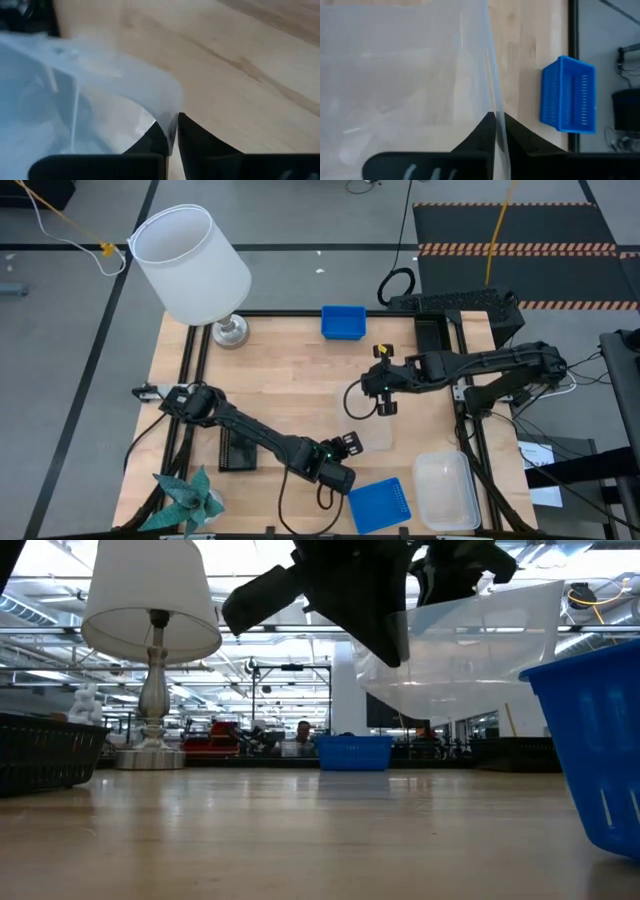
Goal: Stack baskets by color
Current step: Stack the top transparent bin on top of the bottom transparent bin
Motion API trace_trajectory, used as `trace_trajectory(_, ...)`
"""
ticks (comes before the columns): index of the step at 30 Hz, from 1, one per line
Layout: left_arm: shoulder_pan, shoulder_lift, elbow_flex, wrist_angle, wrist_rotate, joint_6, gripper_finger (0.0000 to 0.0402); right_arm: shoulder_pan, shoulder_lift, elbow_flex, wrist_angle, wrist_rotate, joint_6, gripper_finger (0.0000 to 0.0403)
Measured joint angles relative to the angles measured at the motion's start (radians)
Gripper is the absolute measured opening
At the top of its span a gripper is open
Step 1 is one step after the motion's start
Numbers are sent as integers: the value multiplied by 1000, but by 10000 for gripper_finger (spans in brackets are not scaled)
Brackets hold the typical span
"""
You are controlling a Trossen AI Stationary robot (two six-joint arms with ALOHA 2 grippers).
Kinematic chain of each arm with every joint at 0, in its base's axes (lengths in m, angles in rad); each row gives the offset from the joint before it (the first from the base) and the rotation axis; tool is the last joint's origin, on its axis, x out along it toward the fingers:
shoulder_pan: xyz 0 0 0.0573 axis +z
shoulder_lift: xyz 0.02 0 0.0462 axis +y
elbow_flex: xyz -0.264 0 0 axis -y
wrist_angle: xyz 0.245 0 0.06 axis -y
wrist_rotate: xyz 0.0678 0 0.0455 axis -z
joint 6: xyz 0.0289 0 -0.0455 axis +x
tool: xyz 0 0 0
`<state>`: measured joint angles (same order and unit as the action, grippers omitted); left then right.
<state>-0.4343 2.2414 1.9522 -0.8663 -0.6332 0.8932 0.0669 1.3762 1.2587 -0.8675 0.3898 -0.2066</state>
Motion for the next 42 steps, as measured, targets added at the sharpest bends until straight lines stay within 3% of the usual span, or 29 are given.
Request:
trace_trajectory(4, -1, 0, 0, 49, -81, -152, 59, 0, -1, 0, -15, 3, 1, 5)
trace_trajectory(8, -5, 0, 0, 129, -129, -224, 132, 5, -22, -1, -42, 3, 33, 4)
trace_trajectory(14, -62, -4, 2, 240, -251, -243, 244, 22, -81, -1, -131, 1, 111, 2)
trace_trajectory(19, -118, -5, 2, 250, -350, -223, 290, 47, -149, -1, -163, -52, 177, 2)
trace_trajectory(24, -171, -5, 2, 231, -400, -380, 294, 95, -216, 2, -191, -140, 241, 2)
trace_trajectory(32, -216, -5, 2, 59, -399, -773, 247, 210, -247, 111, -389, -185, 413, 2)
trace_trajectory(42, -216, -5, 2, -120, -385, -1118, 204, 336, -260, 223, -526, -285, 600, 2)
